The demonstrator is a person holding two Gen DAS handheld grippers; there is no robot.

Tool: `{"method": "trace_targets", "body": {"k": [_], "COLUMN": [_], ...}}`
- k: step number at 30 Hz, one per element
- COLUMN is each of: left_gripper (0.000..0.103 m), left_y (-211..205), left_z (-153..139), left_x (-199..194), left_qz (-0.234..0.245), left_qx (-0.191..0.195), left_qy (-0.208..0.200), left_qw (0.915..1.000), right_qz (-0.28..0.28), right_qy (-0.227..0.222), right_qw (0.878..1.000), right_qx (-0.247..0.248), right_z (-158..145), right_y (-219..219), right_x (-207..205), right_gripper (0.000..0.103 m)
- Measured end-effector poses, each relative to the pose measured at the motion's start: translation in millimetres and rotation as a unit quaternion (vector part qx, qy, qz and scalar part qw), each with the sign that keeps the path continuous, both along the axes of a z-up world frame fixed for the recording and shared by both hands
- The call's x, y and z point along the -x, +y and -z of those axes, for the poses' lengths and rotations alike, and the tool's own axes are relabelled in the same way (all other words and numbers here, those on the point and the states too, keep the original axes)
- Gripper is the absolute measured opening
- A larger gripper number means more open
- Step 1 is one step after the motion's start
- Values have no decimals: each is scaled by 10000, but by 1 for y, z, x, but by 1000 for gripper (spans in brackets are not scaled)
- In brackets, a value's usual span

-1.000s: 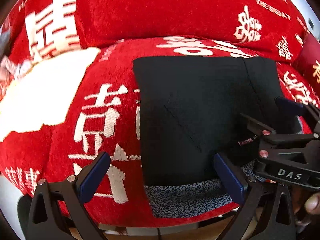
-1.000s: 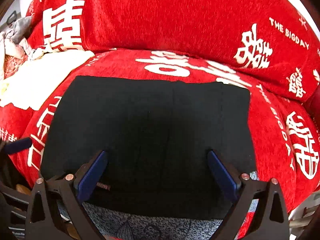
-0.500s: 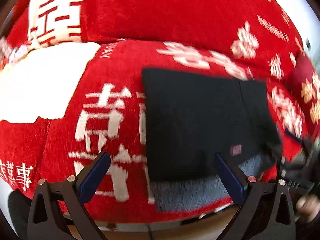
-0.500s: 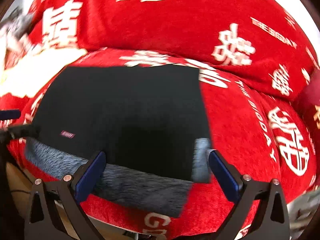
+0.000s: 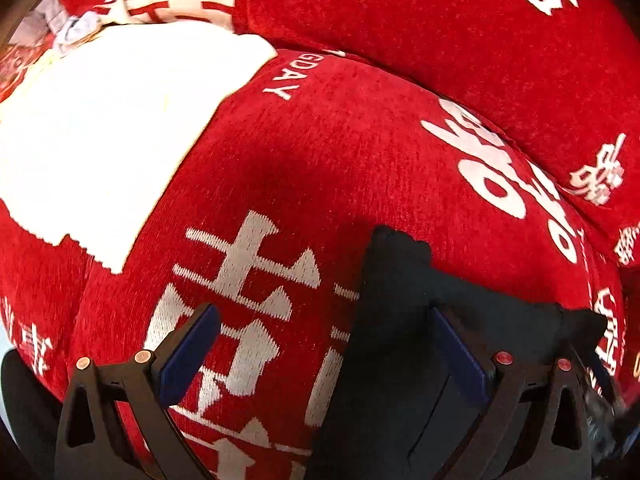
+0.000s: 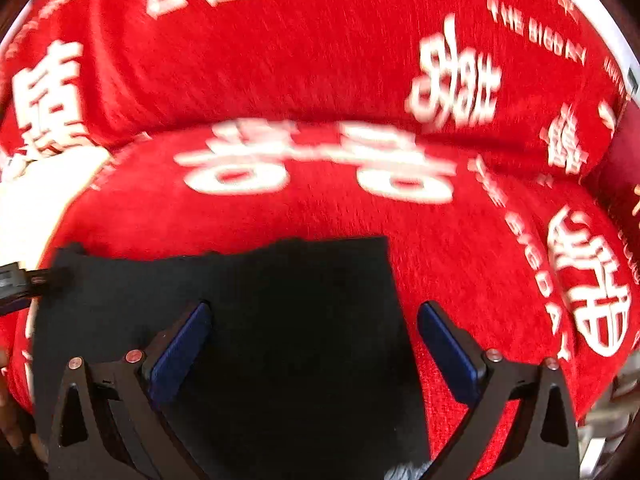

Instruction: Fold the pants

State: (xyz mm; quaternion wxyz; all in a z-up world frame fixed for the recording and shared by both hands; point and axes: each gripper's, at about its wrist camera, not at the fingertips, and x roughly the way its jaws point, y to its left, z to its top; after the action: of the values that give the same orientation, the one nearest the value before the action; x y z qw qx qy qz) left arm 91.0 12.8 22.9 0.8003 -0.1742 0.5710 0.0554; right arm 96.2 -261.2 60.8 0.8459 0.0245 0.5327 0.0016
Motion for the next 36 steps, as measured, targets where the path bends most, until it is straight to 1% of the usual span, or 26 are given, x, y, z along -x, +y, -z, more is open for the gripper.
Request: {"method": "trace_targets", "body": {"k": [1, 3, 4, 6, 7, 8, 10, 11, 12, 13, 14, 15, 18, 20, 21, 22, 23, 25, 27, 28, 30, 32, 33, 34, 35, 36], "left_gripper": [103, 103, 103, 103, 103, 103, 103, 103, 103, 103, 103, 103, 103, 103, 103, 103, 103, 103, 103, 103, 103, 103, 103, 103, 103, 103], "left_y": [2, 7, 9, 9, 7, 4, -8, -11, -12, -12, -8, -6, 10, 18, 19, 19, 16, 4, -13, -17, -30, -37, -43, -46, -51, -57], "left_z": [-4, -12, -11, -9, -9, -5, 6, 10, 13, 14, 8, 1, -26, -27, -22, -14, -6, 3, 12, 13, 17, 18, 22, 23, 22, 22], "left_x": [4, 21, 28, 57, 71, 83, 101, 105, 108, 108, 108, 109, 117, 111, 104, 96, 89, 84, 74, 74, 69, 64, 60, 57, 54, 52], "left_qz": [14, 71, 132, 476, 621, 763, 1037, 1083, 1068, 1048, 1042, 1079, 1117, 1144, 1164, 1192, 1194, 1316, 1501, 1538, 1768, 1878, 1917, 1911, 1882, 1867], "left_qx": [-13, 73, 146, 459, 535, 537, 391, 317, 298, 331, 442, 507, 572, 704, 807, 947, 1009, 1034, 908, 919, 1002, 1033, 1134, 1137, 1020, 874], "left_qy": [-48, -193, -230, -278, -313, -336, -325, -371, -465, -469, -396, -420, -970, -1014, -904, -703, -547, -441, -277, -266, -219, -205, -187, -185, -254, -273], "left_qw": [10000, 9998, 9995, 9974, 9961, 9951, 9933, 9929, 9927, 9928, 9928, 9920, 9874, 9857, 9858, 9858, 9862, 9849, 9841, 9835, 9789, 9765, 9747, 9748, 9765, 9781], "right_qz": [237, 406, 328, 125, -9, -97, -368, -472, -507, -442, -349, -237, 25, 188, 270, 355, 422, 460, 279, 129, -264, -578, -727, -905, -950, -973], "right_qy": [57, -94, -197, -355, -459, -486, -336, -182, -148, -162, -149, -153, -515, -615, -564, -488, -430, -294, -152, -75, 157, 368, 326, 242, 188, 153], "right_qw": [9990, 9984, 9986, 9985, 9982, 9982, 9987, 9986, 9984, 9989, 9992, 9992, 9966, 9950, 9942, 9918, 9885, 9796, 9761, 9764, 9748, 9674, 9660, 9694, 9756, 9787], "right_qx": [-380, -394, -370, -395, -375, -338, -69, 167, 200, 15, -132, -298, -637, -770, -874, -1129, -1386, -1935, -2151, -2153, -2207, -2439, -2460, -2269, -1972, -1802], "right_z": [0, -10, -17, -26, -30, -30, -20, -10, -6, -5, -7, -13, -35, -38, -35, -30, -24, -12, -1, 4, 17, 28, 29, 28, 28, 28], "right_y": [-11, -19, -19, -18, -15, -13, -5, -1, -1, -6, -12, -20, -51, -75, -85, -96, -104, -110, -103, -96, -77, -59, -49, -33, -24, -18], "right_x": [3, 19, 32, 55, 74, 84, 100, 105, 109, 115, 118, 122, 133, 130, 126, 118, 113, 101, 90, 84, 77, 74, 74, 75, 76, 76], "right_gripper": [103, 103, 103, 103, 103, 103, 103, 103, 103, 103, 103, 103, 103, 103, 103, 103, 103, 103, 103, 103, 103, 103, 103, 103, 103, 103]}}
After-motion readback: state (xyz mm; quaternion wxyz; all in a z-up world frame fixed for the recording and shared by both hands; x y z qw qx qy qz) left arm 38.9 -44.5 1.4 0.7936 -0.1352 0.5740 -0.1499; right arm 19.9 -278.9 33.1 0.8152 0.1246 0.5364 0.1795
